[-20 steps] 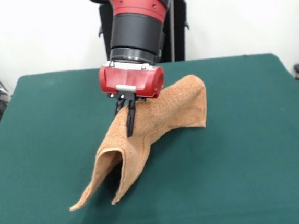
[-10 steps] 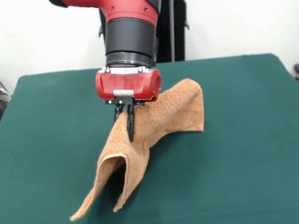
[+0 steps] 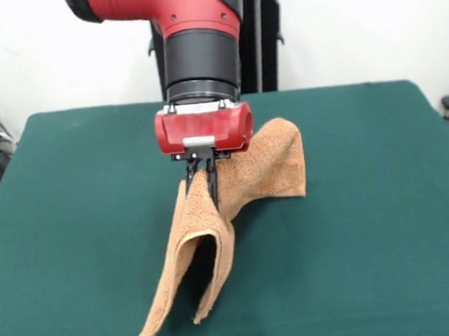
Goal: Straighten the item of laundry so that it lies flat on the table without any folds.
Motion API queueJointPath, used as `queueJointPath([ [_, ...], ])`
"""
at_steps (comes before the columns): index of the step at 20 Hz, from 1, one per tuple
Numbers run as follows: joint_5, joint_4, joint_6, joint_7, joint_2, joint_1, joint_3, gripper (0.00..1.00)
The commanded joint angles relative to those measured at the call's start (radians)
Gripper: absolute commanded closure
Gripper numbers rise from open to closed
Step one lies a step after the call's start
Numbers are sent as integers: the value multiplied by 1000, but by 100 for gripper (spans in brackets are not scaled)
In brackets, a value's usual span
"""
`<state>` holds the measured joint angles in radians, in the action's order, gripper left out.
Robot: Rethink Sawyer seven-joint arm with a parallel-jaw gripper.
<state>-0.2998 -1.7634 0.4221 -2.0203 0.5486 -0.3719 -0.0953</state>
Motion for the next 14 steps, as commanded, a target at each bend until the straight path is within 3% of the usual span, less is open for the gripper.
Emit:
queueJointPath([
  [1, -81, -56, 69, -205, -10, -14, -160, 100],
  [7, -88, -56, 88, -195, -7, -21, -157, 100],
  [8, -83, -52, 107, -191, -10, -15, -148, 0],
  [14, 4, -48, 74, -183, 1, 37, -92, 0],
])
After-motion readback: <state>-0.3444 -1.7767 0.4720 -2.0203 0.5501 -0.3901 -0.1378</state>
